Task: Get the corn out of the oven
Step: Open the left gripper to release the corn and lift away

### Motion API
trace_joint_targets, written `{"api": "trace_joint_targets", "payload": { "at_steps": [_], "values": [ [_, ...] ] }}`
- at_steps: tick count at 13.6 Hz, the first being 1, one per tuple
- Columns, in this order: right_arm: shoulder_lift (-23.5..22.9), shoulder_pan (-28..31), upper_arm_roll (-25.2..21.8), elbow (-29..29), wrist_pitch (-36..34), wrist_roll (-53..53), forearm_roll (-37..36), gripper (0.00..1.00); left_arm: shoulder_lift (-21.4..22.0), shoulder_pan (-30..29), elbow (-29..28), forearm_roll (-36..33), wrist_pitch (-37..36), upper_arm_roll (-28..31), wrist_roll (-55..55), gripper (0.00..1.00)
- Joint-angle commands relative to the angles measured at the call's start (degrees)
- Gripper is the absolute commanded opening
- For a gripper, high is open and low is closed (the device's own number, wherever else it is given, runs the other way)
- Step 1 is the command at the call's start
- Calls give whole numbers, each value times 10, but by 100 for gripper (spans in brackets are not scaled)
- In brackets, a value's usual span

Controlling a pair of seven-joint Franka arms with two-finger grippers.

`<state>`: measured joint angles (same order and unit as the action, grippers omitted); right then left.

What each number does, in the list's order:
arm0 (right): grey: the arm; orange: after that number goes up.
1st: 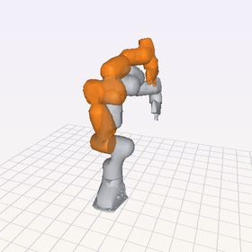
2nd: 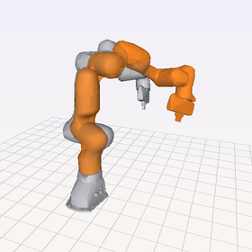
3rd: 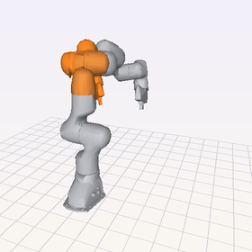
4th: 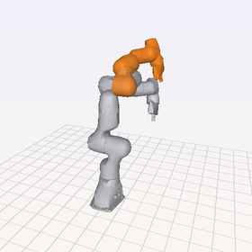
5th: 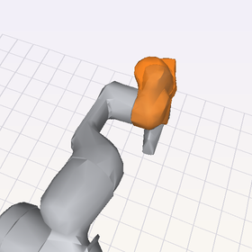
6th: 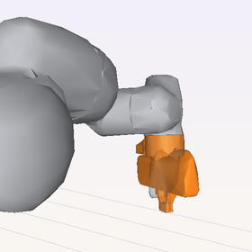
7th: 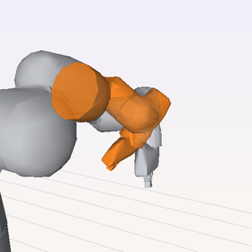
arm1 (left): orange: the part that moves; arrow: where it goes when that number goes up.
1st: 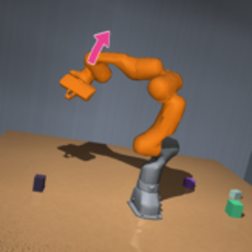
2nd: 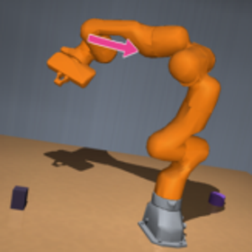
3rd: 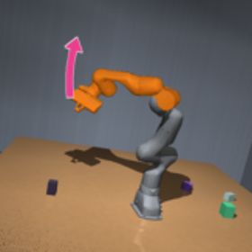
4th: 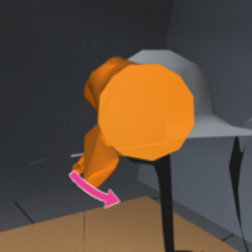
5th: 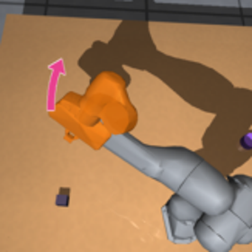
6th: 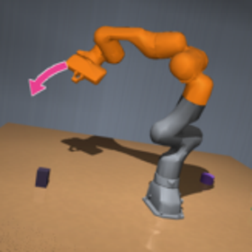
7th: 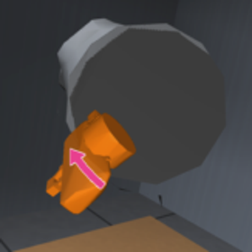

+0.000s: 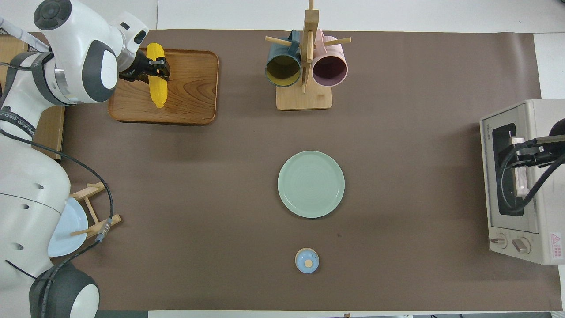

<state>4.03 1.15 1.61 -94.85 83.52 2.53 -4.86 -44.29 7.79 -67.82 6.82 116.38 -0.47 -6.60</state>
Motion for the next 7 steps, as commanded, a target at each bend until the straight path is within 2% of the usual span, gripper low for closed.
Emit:
{"api": "trace_joint_targets", "payload": {
  "at_steps": [1,2,7],
  "values": [
    [-36,7,1,52,-23,-7,19,100,10,5,-20,9,11,4,27,36],
    [-35,5,1,52,-27,-7,19,100,17,6,-28,9,10,4,28,99],
    [-46,6,-1,72,-49,-8,19,100,38,5,-27,10,-34,6,27,100]
  ]
}}
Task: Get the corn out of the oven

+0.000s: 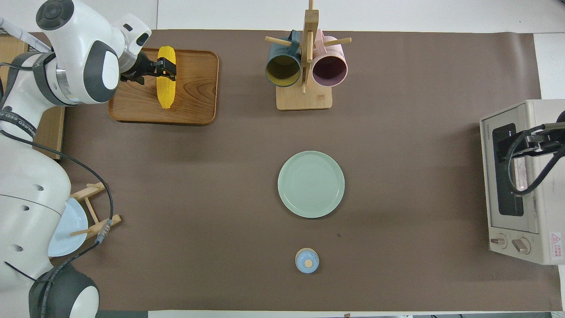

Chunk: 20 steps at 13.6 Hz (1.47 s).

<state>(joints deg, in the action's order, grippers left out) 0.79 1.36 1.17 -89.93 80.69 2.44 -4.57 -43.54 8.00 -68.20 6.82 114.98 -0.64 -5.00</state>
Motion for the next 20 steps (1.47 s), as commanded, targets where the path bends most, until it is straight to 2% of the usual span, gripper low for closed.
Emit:
{"api": "trace_joint_targets", "payload": {
  "at_steps": [1,4,7,9,13,17,20],
  "values": [
    [-13,2,3,23,-20,-9,16,100,43,0,-24,11,-33,7,11,100],
    [-14,8,3,20,-19,-9,16,100,106,-6,-41,11,-94,9,4,100],
    [-14,8,3,20,-13,-8,17,100,200,2,-97,5,-152,27,-28,100],
    [-13,8,3,21,-11,-9,17,100,239,4,-99,-22,-208,26,-50,100],
    [-13,11,2,21,1,-7,18,100,324,9,-113,-29,-317,27,-55,100],
    [-13,10,2,22,2,-6,18,100,435,20,-234,-48,-332,23,-63,100],
    [-13,10,2,22,3,-5,18,100,456,11,-275,-48,-316,4,-64,100]
  ]
}}
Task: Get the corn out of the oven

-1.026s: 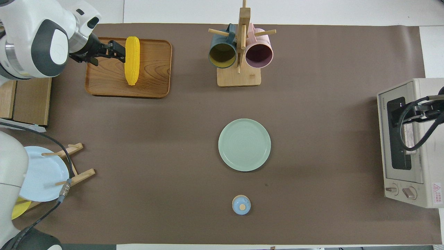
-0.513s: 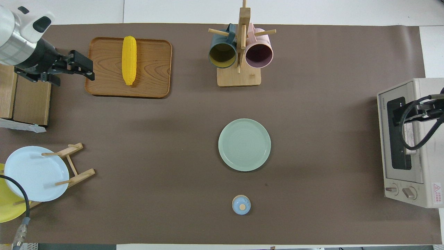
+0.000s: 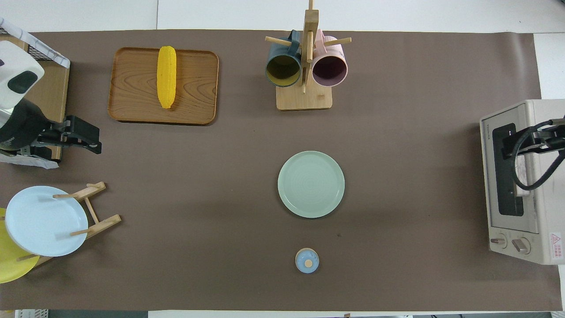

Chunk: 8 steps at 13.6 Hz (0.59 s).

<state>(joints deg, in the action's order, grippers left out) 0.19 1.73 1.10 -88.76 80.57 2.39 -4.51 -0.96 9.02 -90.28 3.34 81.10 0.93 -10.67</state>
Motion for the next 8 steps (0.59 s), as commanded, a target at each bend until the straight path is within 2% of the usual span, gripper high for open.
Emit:
{"api": "trace_joint_targets", "payload": {
  "at_steps": [1,5,8],
  "values": [
    [-7,6,2,10,6,-5,17,100,29,-10,-51,-12,32,-21,-8,100],
    [-6,6,2,10,6,-4,17,100,14,-16,-15,-6,19,-31,-7,100],
    [-6,6,2,10,6,-4,16,100,15,-16,-20,-4,25,-31,-8,100]
  ]
}}
